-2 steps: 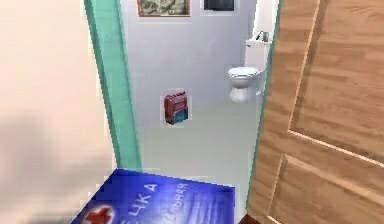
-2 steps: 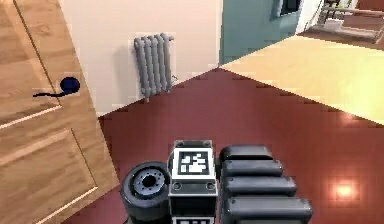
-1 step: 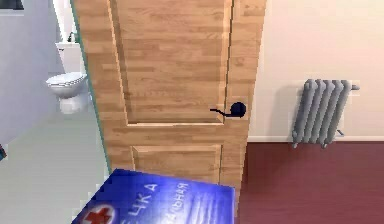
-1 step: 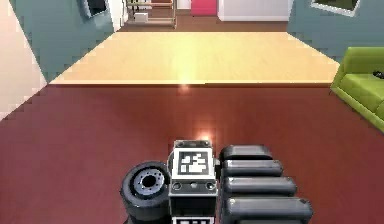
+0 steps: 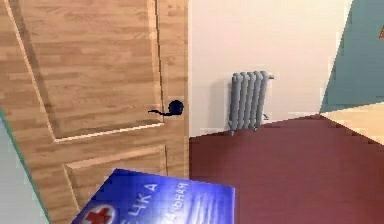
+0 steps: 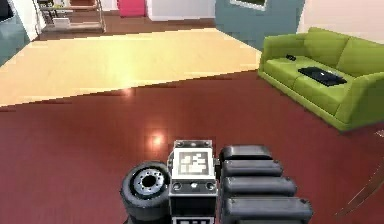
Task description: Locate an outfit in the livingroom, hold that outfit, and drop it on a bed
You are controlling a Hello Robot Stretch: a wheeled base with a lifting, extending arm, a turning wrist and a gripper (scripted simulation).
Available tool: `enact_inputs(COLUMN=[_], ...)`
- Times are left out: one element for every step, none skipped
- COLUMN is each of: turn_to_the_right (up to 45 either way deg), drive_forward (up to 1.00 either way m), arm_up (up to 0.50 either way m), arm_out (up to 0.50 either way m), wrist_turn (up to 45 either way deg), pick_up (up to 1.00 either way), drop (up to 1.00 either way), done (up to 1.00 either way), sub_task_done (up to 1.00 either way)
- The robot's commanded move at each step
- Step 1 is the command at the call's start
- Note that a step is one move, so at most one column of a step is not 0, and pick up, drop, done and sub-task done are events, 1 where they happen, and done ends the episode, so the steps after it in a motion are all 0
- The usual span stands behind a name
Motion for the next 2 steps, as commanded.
enact_inputs(turn_to_the_right=[0.0, -45.0], drive_forward=[0.1, 0.0], arm_up=[0.0, 0.0], arm_out=[0.0, 0.0], wrist_turn=[0.0, 0.0], pick_up=[0.0, 0.0], drop=[0.0, 0.0], done=[0.0, 0.0], sub_task_done=[0.0, 0.0])
